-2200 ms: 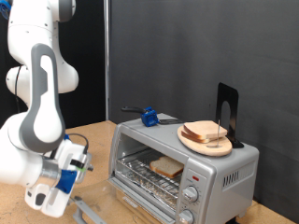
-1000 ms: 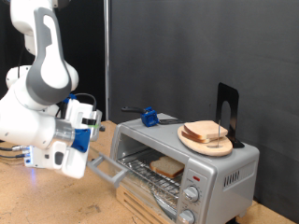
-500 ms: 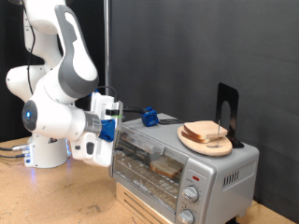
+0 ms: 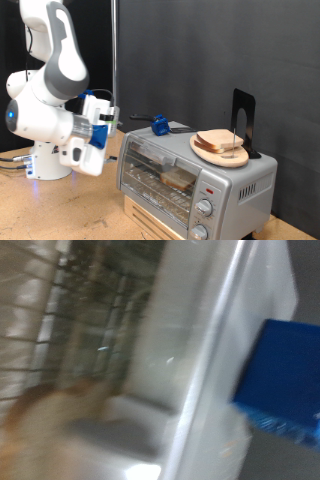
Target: Make a piece of toast with the oven
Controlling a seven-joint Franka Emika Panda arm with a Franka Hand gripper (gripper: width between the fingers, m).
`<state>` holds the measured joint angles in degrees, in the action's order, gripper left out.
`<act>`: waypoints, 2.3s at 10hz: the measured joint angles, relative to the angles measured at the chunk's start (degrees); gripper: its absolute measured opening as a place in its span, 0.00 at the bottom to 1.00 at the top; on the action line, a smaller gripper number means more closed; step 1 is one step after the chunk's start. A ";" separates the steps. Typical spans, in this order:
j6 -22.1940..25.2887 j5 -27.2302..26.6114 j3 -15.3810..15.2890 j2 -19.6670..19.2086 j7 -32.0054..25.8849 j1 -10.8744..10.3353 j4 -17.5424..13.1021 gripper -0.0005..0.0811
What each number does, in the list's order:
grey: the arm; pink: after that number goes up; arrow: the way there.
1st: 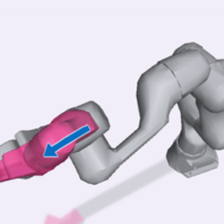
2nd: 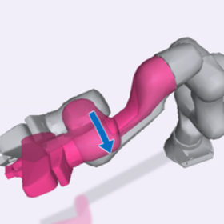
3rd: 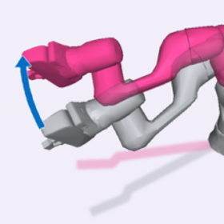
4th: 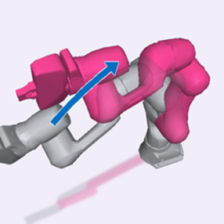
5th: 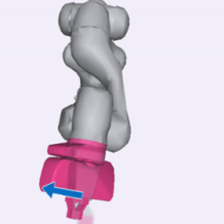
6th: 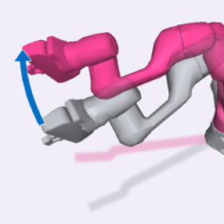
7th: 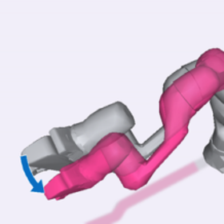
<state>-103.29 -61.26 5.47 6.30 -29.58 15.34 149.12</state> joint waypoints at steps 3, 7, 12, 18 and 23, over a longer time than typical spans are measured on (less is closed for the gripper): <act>5.05 1.23 0.69 0.93 0.17 0.81 0.53 1.00; 18.35 3.27 4.07 -7.14 1.87 2.99 -8.75 1.00; 9.75 -5.22 2.55 -16.23 3.19 2.03 -18.67 1.00; 17.80 -10.22 2.00 -24.12 11.25 3.21 -27.17 1.00; 15.16 -14.62 -0.18 -35.71 17.14 3.03 -40.58 1.00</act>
<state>-88.13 -75.88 5.29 -29.41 -12.44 18.37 108.54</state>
